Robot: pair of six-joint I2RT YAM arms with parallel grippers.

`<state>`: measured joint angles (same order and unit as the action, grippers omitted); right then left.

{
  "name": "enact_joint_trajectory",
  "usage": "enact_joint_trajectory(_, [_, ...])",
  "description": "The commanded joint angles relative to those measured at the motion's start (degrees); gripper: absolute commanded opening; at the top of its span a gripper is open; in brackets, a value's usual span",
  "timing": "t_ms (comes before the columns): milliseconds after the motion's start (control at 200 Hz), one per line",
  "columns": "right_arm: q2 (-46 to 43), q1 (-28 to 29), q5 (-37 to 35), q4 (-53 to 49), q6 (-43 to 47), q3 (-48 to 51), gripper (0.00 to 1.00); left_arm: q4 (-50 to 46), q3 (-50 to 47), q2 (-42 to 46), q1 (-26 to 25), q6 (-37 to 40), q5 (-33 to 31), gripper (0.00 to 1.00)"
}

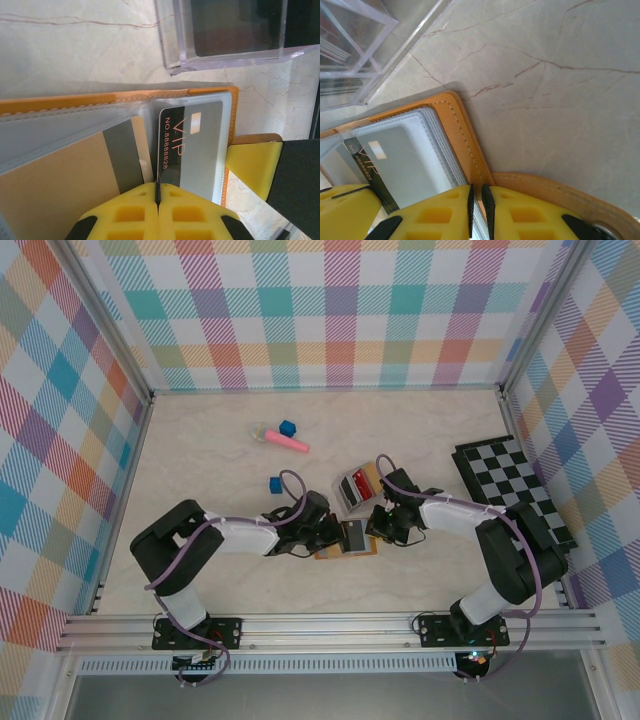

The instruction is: Put the credit cards into the card holder

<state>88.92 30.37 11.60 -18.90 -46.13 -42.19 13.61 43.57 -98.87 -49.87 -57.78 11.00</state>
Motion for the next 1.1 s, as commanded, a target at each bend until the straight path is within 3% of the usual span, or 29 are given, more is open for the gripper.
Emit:
enact_joint_trajectory(0, [2.89,0.39,-0.18,-3.17,-1.04,2.51,0.18,-1.06,2.75,-2.68,-1.45,1.48,2.26,0.02])
enact_joint_trajectory(170, [2.53,0.39,-0.63,-3.38,-1.33,2.91,0.18,-0.95,5.16,-5.02,-2.08,2.36,4.47,0.04])
enact_joint_trajectory(505, [2.65,0.39,-5.71,-7.78,-0.65,1.66,0.19,-14.95,1.01,2.77,-1.91,2.58,-7.02,0.24])
enact_joint_trajectory(700, [2.10,0.39,-5.14,-7.42,-0.14,1.58,0.18,-17.18,-0.17,3.67,-0.63,3.88,-8.04,0.24])
enact_joint_trajectory(905, [-2.05,0.40,-6.39,-10.52,2.44,-2.13,0.23,-24.14,4.28,4.76,-0.08,8.90,-11.02,0.26])
enact_joint_trajectory(1095, [-7.69,0.39,-8.36,-14.91,5.80,-7.74,0.31,-24.91,6.52,8.68,0.51,10.77,-10.30,0.32])
